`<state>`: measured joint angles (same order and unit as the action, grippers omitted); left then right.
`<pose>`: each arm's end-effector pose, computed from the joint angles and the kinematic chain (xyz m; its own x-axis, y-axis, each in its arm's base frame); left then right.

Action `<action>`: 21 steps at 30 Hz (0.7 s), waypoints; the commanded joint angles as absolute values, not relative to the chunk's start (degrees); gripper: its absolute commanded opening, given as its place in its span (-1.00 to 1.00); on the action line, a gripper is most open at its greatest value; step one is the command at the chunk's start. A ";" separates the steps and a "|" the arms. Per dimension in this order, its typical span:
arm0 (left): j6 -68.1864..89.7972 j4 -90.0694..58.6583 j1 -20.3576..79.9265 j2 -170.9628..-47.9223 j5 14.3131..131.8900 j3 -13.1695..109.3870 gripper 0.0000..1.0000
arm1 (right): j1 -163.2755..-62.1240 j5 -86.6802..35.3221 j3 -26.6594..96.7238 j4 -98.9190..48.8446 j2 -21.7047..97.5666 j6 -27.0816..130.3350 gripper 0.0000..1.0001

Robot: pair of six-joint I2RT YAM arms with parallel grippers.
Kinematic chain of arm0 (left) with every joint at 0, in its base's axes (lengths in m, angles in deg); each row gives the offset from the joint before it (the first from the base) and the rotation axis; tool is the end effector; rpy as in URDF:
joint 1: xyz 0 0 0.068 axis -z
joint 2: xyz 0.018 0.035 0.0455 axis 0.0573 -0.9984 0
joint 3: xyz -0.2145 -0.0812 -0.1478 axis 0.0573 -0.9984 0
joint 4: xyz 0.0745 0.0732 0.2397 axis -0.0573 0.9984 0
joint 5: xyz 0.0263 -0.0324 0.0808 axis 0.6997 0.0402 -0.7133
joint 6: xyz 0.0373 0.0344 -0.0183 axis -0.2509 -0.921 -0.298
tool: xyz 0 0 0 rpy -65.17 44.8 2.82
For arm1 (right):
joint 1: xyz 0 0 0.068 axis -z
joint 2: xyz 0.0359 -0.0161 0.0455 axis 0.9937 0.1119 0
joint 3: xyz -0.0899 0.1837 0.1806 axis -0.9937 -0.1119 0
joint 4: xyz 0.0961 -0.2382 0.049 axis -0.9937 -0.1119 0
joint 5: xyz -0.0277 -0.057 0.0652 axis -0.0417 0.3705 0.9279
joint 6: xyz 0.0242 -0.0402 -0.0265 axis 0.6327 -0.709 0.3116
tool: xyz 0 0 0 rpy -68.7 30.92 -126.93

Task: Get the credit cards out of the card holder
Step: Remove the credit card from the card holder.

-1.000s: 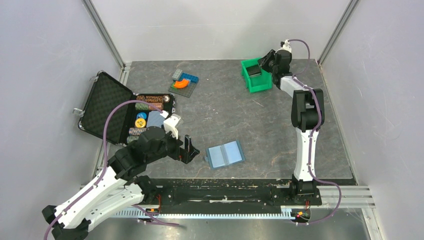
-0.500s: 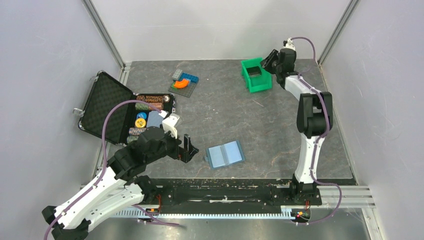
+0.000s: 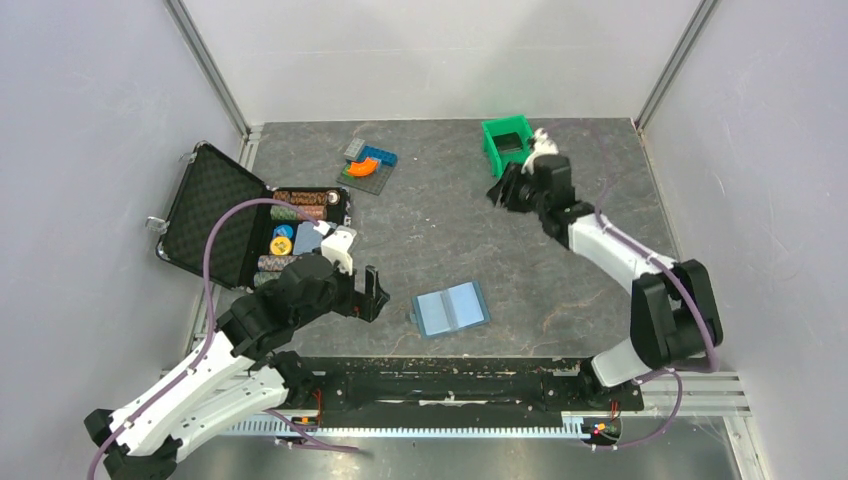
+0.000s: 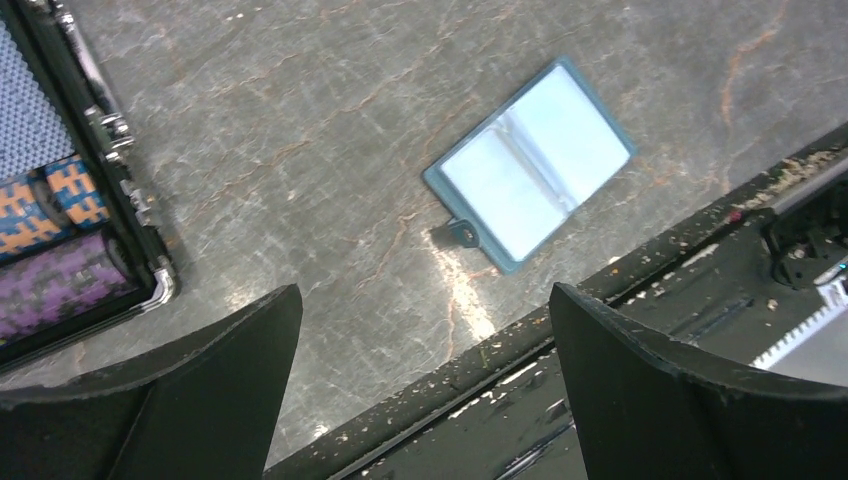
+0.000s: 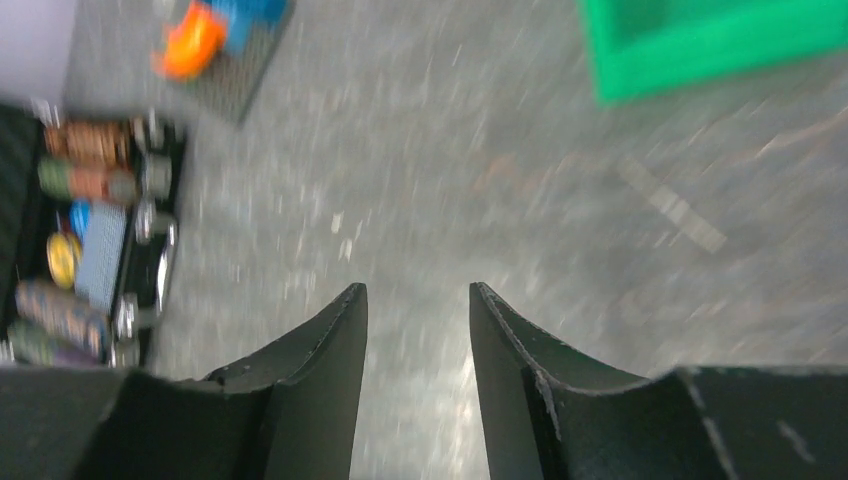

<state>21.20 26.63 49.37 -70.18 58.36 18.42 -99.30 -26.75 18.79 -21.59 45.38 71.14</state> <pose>0.0962 -0.0940 0.2949 -0.6022 0.0894 -0.7933 0.4588 0.8520 -0.2522 0.3401 0.1000 0.2621 -0.5453 0.3041 -0.7811 -0.1408 0.8854 0.4430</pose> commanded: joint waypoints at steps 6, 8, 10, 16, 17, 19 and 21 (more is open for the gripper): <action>29.96 27.86 49.34 -76.12 54.56 21.59 1.00 | -113.95 -29.51 -0.85 -23.61 30.78 74.11 -0.08; 31.28 26.28 49.34 -78.21 55.73 20.73 1.00 | -116.62 -29.55 -4.37 -22.09 28.05 76.11 -0.07; 32.13 23.56 49.34 -80.09 57.02 19.48 1.00 | -119.36 -29.88 -7.58 -20.59 25.67 77.60 -0.05; 34.34 15.60 49.34 -87.26 59.11 16.12 0.98 | -123.96 -32.05 -13.41 -18.86 22.24 79.37 -0.02; 34.40 15.06 49.34 -88.86 59.05 15.99 0.97 | -124.53 -31.94 -14.12 -18.30 21.94 79.70 -0.01; 34.32 14.30 49.34 -91.34 59.55 15.94 0.93 | -125.33 -31.83 -15.46 -17.06 21.44 80.18 -0.01; 34.55 12.84 49.34 -92.74 59.81 15.10 0.91 | -125.87 -31.61 -15.84 -16.88 21.27 80.10 0.00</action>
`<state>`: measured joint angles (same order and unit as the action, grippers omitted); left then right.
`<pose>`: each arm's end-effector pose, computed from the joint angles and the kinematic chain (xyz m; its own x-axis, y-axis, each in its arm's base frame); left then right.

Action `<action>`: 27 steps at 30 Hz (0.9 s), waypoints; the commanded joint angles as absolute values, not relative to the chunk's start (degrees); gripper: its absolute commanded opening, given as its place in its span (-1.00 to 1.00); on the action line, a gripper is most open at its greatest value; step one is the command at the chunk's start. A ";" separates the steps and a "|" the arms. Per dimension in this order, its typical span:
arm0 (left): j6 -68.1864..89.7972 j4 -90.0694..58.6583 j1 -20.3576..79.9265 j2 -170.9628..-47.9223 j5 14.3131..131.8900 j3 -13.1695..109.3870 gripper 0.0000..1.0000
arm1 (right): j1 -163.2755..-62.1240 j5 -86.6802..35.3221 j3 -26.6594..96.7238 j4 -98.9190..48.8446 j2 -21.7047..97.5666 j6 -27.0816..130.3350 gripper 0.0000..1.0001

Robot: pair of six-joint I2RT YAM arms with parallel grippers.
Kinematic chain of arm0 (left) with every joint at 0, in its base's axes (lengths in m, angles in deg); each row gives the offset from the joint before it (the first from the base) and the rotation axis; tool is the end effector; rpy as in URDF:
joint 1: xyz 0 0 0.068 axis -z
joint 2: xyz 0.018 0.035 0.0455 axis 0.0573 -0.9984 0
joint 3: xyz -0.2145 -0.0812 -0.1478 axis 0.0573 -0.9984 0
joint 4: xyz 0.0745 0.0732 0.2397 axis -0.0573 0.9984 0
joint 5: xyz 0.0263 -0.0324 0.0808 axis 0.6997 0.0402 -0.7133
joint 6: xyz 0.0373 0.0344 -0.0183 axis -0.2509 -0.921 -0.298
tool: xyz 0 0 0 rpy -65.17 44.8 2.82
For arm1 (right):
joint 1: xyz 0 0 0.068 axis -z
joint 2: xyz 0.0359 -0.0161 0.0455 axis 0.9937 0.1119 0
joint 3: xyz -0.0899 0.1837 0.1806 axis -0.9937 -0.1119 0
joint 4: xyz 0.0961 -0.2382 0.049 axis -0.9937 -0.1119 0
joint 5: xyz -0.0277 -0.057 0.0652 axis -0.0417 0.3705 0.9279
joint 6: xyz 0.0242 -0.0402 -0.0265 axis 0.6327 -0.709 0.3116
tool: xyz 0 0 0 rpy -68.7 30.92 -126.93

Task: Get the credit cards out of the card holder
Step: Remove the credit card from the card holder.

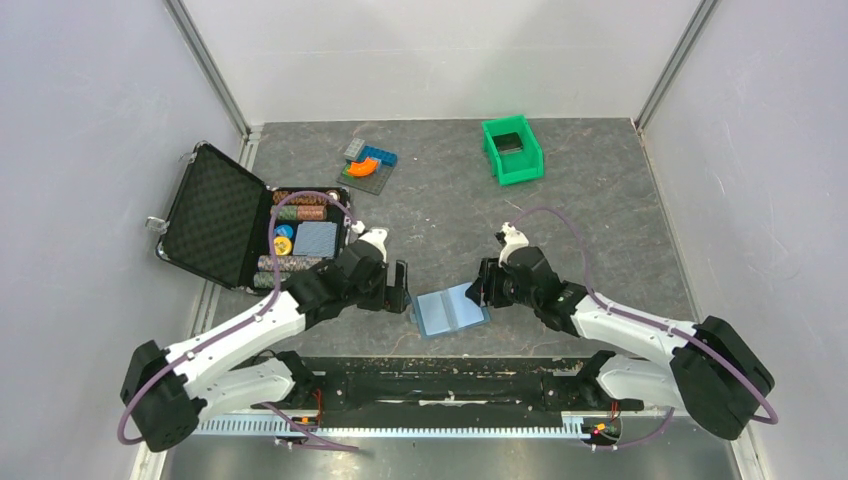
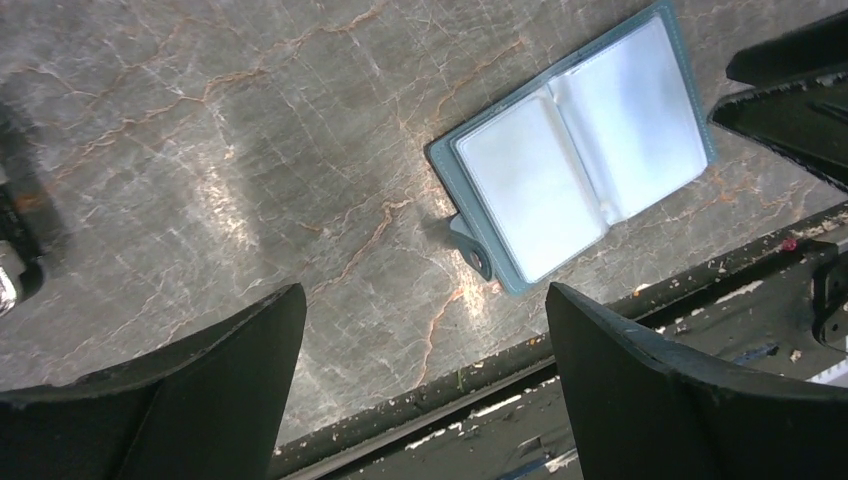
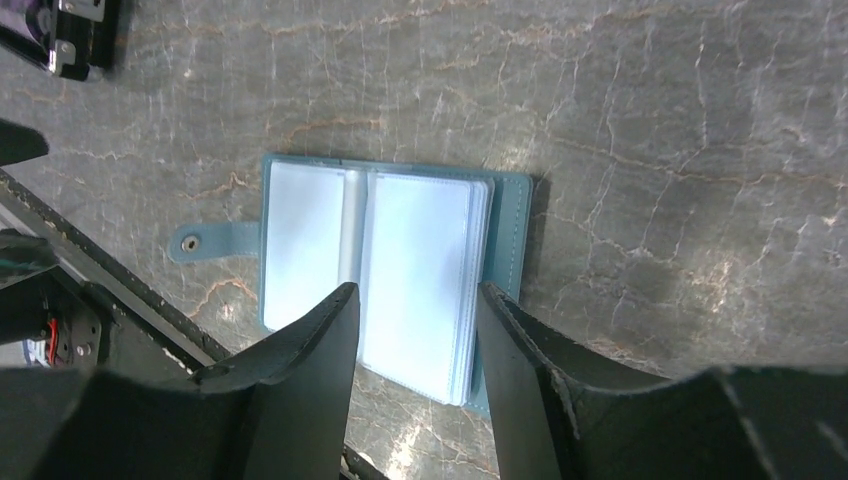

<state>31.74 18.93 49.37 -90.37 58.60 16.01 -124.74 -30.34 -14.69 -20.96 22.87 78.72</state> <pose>0.1399 -0.1397 0.2399 -0.7983 0.0587 -0.5994 0.2815 0.9162 -0.2851 0.1694 0.1506 0.1775 -0.7570 0.0781 -0.6488 -0.3211 0.8202 0.4734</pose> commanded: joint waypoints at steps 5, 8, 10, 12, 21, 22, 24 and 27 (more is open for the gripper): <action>35.80 7.35 49.34 -93.94 61.11 11.30 0.86 | -126.66 -32.62 -16.14 -16.79 20.45 78.74 0.01; 36.55 3.73 49.34 -95.22 62.35 9.06 0.85 | -126.68 -32.97 -15.98 -17.24 20.30 77.82 0.01; 36.93 1.27 49.34 -96.44 62.98 7.59 0.84 | -126.73 -32.97 -15.58 -17.78 20.29 77.54 0.01; 37.02 -0.58 49.34 -98.05 63.71 6.81 0.82 | -126.74 -32.97 -15.55 -17.61 19.98 77.72 0.01; 35.83 -4.43 49.33 -102.94 67.50 5.67 0.52 | -128.20 -34.22 -16.17 -17.50 19.75 78.08 0.01; 36.31 -5.13 49.34 -103.10 68.03 5.29 0.45 | -128.36 -34.36 -16.16 -17.50 19.65 78.12 0.01; 38.03 -7.45 49.34 -103.21 69.82 3.72 0.29 | -128.81 -34.76 -16.04 -17.50 19.61 78.08 0.01; 40.48 -10.23 49.34 -103.36 72.02 1.62 -0.01 | -129.64 -34.81 -15.44 -17.54 19.87 78.12 0.01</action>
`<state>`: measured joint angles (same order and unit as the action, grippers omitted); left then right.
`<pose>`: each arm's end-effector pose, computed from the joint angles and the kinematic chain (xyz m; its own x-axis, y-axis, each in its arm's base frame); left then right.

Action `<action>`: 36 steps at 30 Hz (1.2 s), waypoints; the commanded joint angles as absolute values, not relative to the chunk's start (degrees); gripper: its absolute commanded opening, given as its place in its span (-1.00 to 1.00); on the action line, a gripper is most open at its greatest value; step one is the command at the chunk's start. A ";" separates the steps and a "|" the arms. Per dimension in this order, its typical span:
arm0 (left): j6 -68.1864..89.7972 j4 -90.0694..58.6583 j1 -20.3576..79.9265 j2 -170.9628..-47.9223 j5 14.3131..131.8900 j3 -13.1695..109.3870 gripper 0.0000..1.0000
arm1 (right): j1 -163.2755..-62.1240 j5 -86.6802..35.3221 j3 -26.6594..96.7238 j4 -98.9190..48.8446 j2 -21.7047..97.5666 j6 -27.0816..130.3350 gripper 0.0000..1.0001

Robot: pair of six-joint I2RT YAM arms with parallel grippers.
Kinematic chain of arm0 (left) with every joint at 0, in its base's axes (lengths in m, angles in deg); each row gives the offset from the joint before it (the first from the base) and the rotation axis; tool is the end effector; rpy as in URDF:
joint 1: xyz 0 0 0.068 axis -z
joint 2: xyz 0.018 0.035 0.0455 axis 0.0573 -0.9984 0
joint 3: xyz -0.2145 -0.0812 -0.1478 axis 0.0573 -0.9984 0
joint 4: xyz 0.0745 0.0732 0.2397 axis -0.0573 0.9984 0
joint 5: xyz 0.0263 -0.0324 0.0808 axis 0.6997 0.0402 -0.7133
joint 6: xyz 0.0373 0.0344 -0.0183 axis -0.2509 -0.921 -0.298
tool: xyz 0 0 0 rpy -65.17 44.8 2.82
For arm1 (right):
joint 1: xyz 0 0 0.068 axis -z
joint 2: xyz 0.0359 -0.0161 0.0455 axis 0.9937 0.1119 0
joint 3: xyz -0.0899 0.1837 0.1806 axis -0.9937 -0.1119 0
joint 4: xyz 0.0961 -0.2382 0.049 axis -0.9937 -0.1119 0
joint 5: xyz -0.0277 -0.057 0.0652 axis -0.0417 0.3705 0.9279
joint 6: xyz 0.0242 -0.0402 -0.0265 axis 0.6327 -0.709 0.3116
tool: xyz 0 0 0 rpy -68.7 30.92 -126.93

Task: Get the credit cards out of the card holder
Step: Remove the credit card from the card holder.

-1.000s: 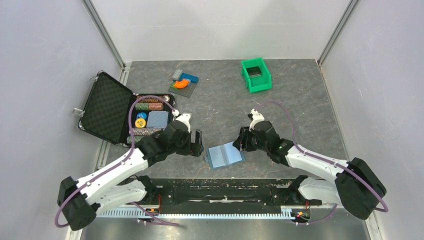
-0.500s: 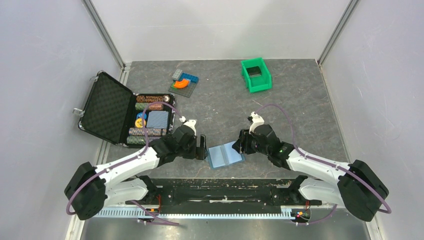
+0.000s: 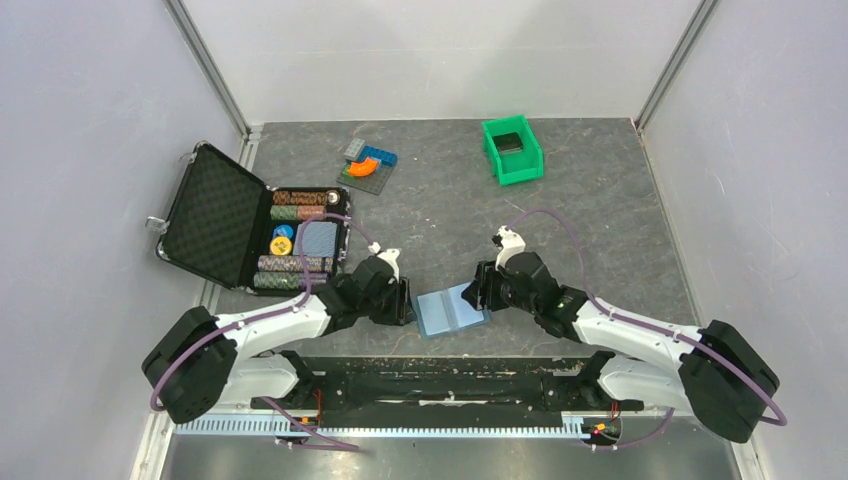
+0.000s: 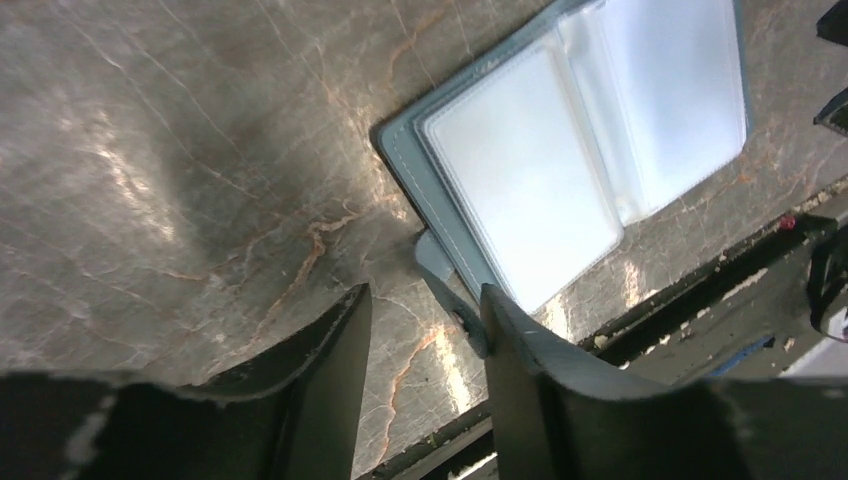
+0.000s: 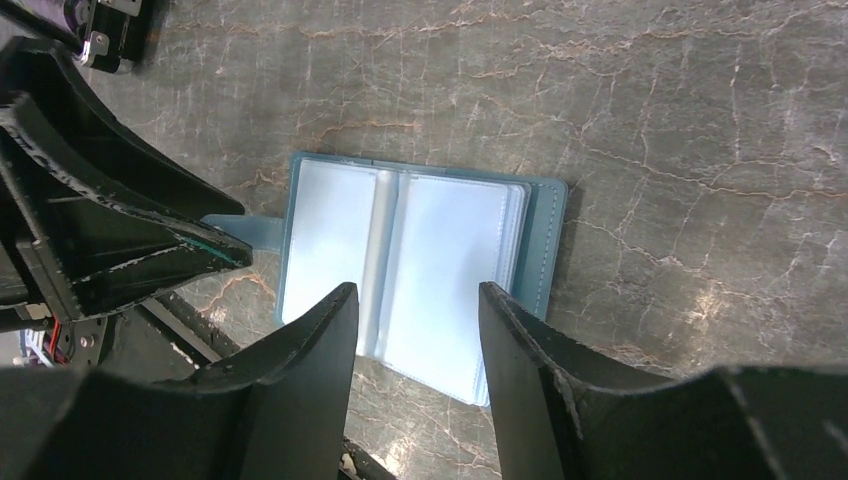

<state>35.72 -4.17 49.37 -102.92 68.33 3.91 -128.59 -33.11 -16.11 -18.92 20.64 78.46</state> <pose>0.1505 -0.1593 0.1603 -0.8730 0.0508 -0.4851 0.2821 0.8639 -0.4172 0.1569 0.1572 0.1807 -0.7203 0.0631 -0.6908 -0.3729 0.8046 0.4622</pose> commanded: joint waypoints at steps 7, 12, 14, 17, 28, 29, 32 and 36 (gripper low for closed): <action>41.28 -9.46 49.34 -98.02 73.06 0.65 -0.85 | -133.79 -33.70 -14.67 -15.85 21.85 76.97 0.11; 41.85 -10.48 49.34 -94.10 74.67 -0.33 -0.95 | -136.93 -34.63 -12.49 -16.81 24.88 76.18 0.21; 41.68 -10.50 49.34 -93.33 75.66 -0.42 -0.96 | -137.68 -34.47 -12.56 -16.08 25.23 76.35 0.28; 41.87 -11.67 49.34 -92.86 76.04 -1.17 -0.95 | -138.25 -33.48 -13.28 -14.18 25.67 76.21 0.34; 45.02 -16.65 49.30 -91.74 80.71 -1.65 -0.95 | -138.27 -31.99 -13.84 -14.15 21.32 73.11 0.37; 44.80 -16.16 49.34 -91.29 80.93 -1.57 -0.96 | -138.24 -32.29 -13.80 -14.19 21.40 72.94 0.37; 44.27 -14.78 49.35 -89.79 81.60 -1.42 -0.95 | -138.24 -32.97 -14.34 -13.27 21.85 73.41 0.39; 44.32 -14.83 49.34 -88.67 82.92 -1.41 -0.95 | -138.22 -32.97 -15.20 -10.93 23.46 74.34 0.40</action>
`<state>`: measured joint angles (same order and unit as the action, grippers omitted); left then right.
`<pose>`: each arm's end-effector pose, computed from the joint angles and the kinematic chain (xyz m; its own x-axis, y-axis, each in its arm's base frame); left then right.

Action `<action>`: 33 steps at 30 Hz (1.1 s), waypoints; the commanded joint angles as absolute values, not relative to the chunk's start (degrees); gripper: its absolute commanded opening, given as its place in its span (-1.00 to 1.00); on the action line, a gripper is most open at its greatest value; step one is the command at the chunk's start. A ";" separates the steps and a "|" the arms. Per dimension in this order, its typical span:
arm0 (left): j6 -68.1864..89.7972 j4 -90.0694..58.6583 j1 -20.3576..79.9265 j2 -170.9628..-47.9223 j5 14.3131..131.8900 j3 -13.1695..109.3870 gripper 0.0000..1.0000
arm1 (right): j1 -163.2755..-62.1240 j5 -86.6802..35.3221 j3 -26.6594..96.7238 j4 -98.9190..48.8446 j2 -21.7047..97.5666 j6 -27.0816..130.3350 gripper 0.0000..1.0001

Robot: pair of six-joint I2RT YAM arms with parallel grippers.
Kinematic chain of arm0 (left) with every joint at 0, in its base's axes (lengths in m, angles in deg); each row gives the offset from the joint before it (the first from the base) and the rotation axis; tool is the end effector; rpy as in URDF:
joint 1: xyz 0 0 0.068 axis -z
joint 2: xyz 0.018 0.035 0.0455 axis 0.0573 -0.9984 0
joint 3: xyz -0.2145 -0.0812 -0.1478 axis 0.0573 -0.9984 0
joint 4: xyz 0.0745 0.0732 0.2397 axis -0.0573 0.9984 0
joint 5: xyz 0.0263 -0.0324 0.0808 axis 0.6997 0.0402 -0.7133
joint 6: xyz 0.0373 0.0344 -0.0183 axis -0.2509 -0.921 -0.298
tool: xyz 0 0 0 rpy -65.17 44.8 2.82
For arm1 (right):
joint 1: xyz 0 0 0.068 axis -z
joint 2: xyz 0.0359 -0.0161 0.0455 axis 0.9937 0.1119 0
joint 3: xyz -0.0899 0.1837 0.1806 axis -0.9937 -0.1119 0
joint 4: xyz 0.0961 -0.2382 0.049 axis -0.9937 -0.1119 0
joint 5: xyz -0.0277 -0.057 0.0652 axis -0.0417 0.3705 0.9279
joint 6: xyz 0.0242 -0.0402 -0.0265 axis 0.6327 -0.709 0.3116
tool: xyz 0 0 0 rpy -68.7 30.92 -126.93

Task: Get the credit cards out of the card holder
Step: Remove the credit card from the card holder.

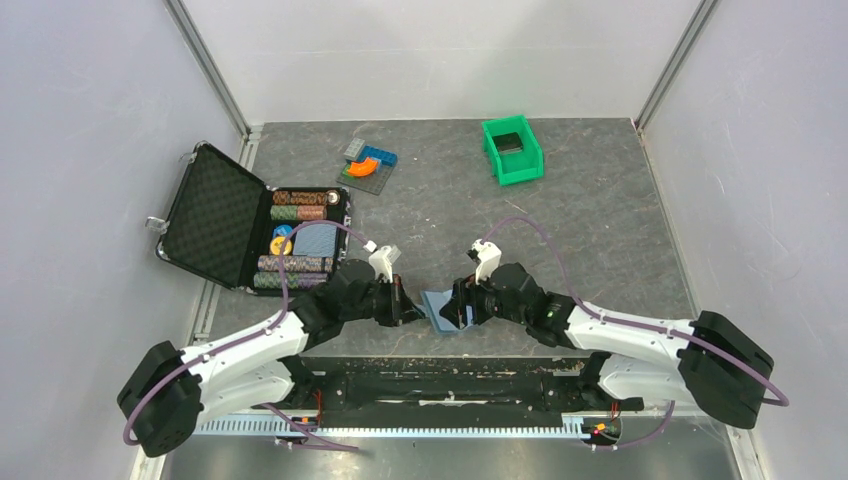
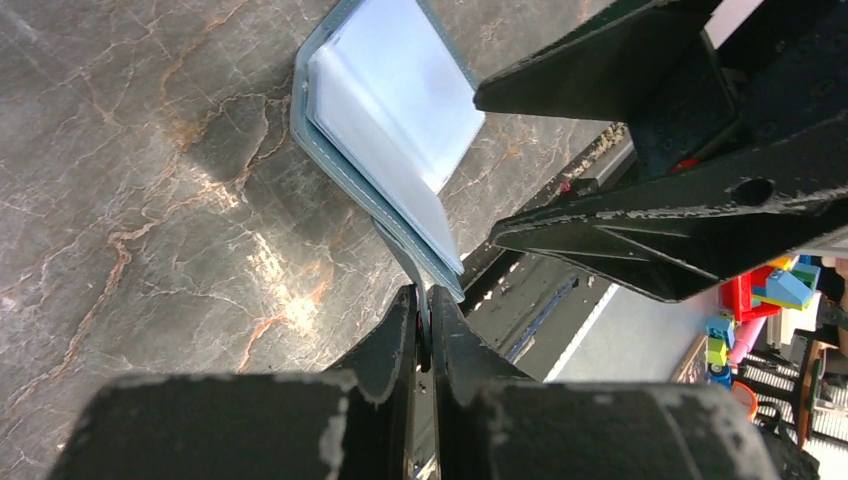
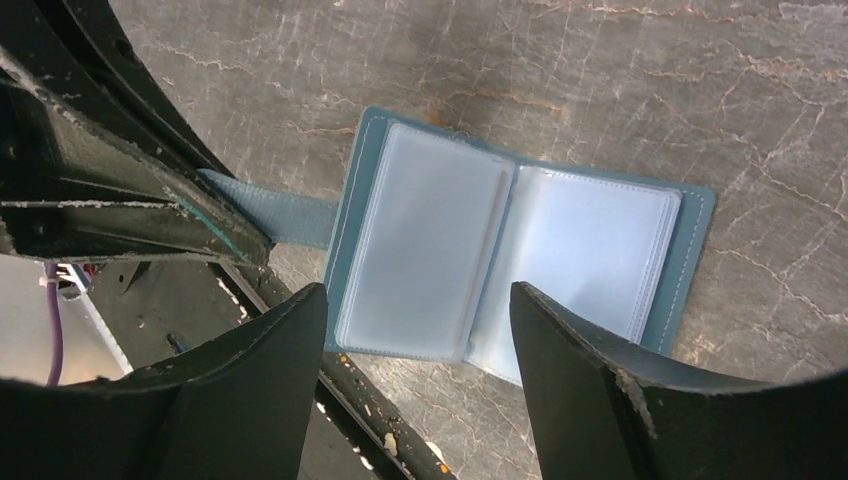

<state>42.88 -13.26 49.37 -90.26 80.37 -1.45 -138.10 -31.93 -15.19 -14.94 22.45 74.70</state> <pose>0.1321 -0.1508 0.1868 -0.8658 -0.0597 -0.4969 0.3462 0.6455 -0.6808 0.1334 0.1887 0.1858 -0.6685 -0.0798 -0.7394 -0.5688 0.6954 0.4392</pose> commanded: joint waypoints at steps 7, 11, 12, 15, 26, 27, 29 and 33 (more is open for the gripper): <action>44.16 -13.96 49.34 -87.40 83.74 -0.61 -0.96 | -138.31 -32.29 -13.20 -10.22 28.62 73.78 0.40; 43.29 -11.82 49.34 -86.89 82.80 -0.57 -0.95 | -138.24 -29.41 -12.23 -9.76 30.68 73.31 0.39; 43.12 -11.60 49.33 -86.81 82.44 -0.67 -0.95 | -138.24 -28.77 -12.25 -9.55 30.80 73.46 0.38; 42.74 -11.24 49.33 -86.63 82.14 -0.90 -0.95 | -138.27 -28.04 -12.77 -9.34 30.16 73.72 0.38; 40.98 -8.51 49.34 -84.77 81.10 -0.59 -0.95 | -139.25 -25.15 -13.53 -7.81 27.43 75.76 0.37; 40.97 -8.55 49.34 -84.66 81.27 -0.57 -0.96 | -139.83 -25.44 -13.00 -8.25 28.06 75.56 0.37; 40.93 -8.59 49.34 -84.46 81.46 -0.51 -0.96 | -140.67 -26.43 -12.06 -9.19 29.35 75.30 0.37; 40.89 -8.21 49.34 -84.63 81.69 -0.59 -0.96 | -141.47 -29.58 -9.86 -12.34 31.39 74.62 0.35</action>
<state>42.75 -7.86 49.37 -85.39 81.46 -1.43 -140.59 -26.77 -14.01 -10.60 29.78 75.23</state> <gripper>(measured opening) 0.105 0.685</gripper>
